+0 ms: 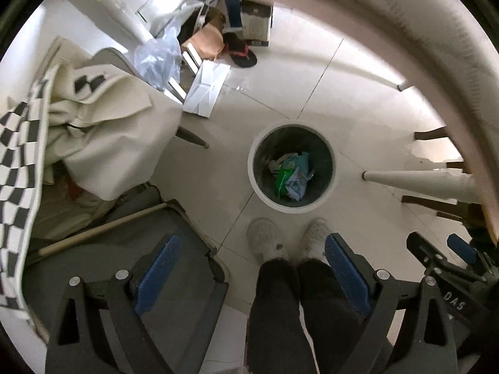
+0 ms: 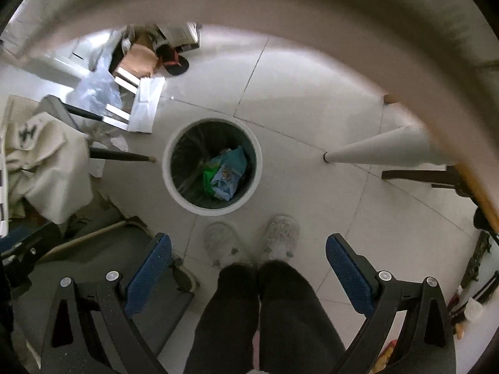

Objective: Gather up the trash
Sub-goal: 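Carry both items over the trash bin and open both tools to drop them, then grasp the red-white milk carton with left tool while right tool grasps the white medicine box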

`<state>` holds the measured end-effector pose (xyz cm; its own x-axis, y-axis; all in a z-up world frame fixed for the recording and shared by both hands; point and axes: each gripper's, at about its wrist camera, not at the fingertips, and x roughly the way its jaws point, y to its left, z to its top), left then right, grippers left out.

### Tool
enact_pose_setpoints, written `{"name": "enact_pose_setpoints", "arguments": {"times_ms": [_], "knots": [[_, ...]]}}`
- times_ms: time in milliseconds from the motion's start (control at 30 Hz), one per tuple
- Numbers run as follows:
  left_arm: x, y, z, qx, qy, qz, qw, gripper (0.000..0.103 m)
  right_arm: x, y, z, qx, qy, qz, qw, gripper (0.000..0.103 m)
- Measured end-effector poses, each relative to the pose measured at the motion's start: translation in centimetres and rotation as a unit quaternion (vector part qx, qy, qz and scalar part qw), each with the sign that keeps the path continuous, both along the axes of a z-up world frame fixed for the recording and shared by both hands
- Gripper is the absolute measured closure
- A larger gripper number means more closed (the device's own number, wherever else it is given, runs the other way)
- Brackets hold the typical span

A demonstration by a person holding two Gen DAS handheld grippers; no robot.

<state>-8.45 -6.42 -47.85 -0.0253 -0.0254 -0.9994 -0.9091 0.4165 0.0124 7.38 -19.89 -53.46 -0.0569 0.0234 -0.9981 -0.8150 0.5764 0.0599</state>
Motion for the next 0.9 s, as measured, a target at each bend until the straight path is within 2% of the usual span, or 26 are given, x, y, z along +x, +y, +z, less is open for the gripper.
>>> {"name": "enact_pose_setpoints", "arguments": {"times_ms": [200, 367, 567, 667, 800, 900], "knots": [[-1.1, -0.4, 7.5, 0.013, -0.002, 0.003, 0.9999, 0.008, -0.3, -0.4, 9.0, 0.026, -0.001, 0.0, 1.0, 0.003], [-0.5, 0.0, 12.6, 0.049, 0.004, -0.01, 0.9988, 0.008, 0.5, 0.3, 16.1, 0.064, 0.006, -0.011, 0.998, 0.003], [3.6, 3.0, 17.6, 0.082, -0.024, 0.0, 0.9963, 0.008, 5.6, 3.0, 22.2, 0.109, 0.015, -0.053, 0.993, 0.002], [7.1, 5.0, 19.3, 0.095, -0.039, 0.004, 0.9947, 0.008, 9.8, 4.8, 24.1, 0.119, 0.002, -0.069, 0.99, 0.002], [13.7, 9.0, 19.6, 0.066, -0.075, 0.042, 0.9941, 0.008, 16.1, 7.8, 24.3, 0.095, -0.02, -0.063, 0.993, 0.002], [18.8, 12.5, 17.9, 0.031, -0.089, 0.085, 0.9919, 0.009, 21.7, 10.8, 23.1, 0.072, -0.034, -0.042, 0.996, 0.002]]}}
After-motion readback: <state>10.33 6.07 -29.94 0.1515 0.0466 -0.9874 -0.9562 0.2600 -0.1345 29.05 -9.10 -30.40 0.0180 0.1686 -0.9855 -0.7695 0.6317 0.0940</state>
